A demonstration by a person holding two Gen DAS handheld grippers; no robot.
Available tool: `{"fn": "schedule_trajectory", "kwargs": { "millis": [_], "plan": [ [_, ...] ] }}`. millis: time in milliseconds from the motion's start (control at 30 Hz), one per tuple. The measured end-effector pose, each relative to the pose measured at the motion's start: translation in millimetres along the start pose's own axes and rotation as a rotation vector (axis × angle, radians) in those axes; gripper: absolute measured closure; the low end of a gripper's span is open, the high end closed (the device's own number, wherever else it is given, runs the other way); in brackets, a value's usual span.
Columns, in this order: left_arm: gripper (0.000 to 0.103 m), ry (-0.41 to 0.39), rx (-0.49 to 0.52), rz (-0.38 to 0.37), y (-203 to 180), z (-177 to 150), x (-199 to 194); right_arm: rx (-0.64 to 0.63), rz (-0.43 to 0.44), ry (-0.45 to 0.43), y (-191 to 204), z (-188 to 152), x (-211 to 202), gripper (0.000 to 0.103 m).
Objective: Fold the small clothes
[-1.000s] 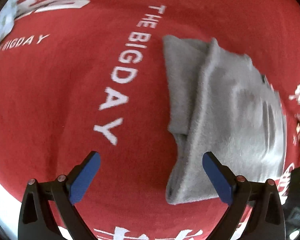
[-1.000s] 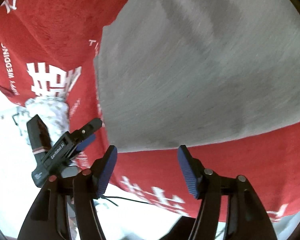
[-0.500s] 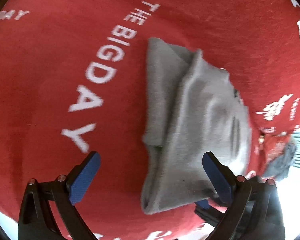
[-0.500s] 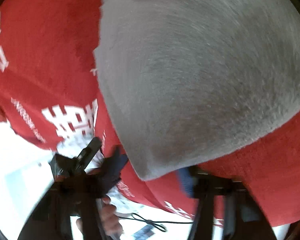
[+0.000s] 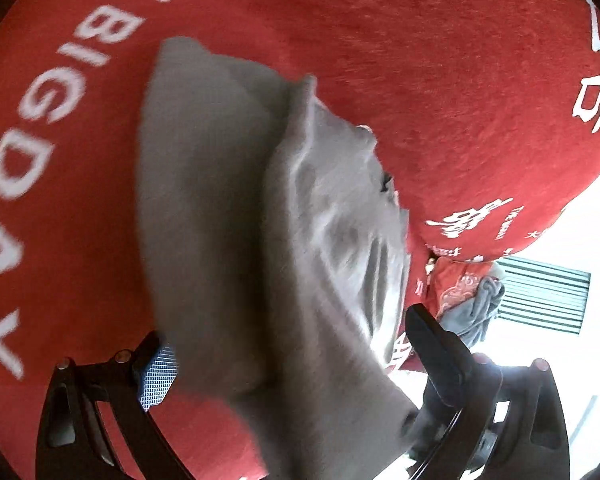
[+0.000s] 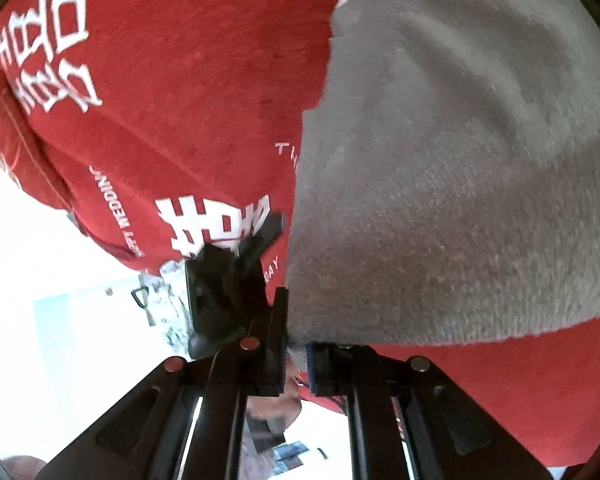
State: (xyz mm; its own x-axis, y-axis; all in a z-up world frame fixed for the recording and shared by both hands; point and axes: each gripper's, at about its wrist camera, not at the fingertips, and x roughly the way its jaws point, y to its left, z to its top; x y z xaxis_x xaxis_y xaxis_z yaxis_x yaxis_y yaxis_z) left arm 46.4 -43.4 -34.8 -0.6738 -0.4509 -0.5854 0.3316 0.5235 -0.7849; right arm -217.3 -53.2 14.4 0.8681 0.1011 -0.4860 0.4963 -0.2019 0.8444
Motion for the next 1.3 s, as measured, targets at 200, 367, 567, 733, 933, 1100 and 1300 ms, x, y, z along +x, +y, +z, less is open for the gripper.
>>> {"fn": "schedule_trajectory", "kwargs": {
  "millis": [200,367,567,733,933,1100,1300],
  "plan": [
    [0.013,0.010,0.043,0.107,-28.8,6.6,33.4,-0.015,-0.066,0.055,-12.4,-13.7,7.3,0.095],
    [0.072,0.004,0.146,0.323,-43.2,4.3,52.2,-0.078,-0.218,0.181,-19.5,-23.5,-0.3,0.090],
    [0.074,-0.074,0.265,0.433,-71.8,-7.2,52.8,-0.240,-0.388,0.178,-1.3,-4.0,-43.9,0.058],
    [0.075,-0.132,0.345,0.504,-92.1,-21.2,44.8,-0.301,-0.522,-0.010,3.5,44.0,-79.1,0.098],
    [0.076,-0.183,0.394,0.538,-120.2,-31.7,35.4,-0.308,-0.607,0.010,-27.4,74.8,-61.4,0.098],
    [0.076,-0.227,0.502,0.559,-177.8,-44.8,41.9,-0.421,-0.638,0.062,-27.8,67.6,-49.3,0.102],
    [0.076,-0.201,0.699,0.582,-259.8,-66.6,89.4,-0.303,-0.476,0.064,-35.9,92.2,-98.8,0.096]
  ]
}}
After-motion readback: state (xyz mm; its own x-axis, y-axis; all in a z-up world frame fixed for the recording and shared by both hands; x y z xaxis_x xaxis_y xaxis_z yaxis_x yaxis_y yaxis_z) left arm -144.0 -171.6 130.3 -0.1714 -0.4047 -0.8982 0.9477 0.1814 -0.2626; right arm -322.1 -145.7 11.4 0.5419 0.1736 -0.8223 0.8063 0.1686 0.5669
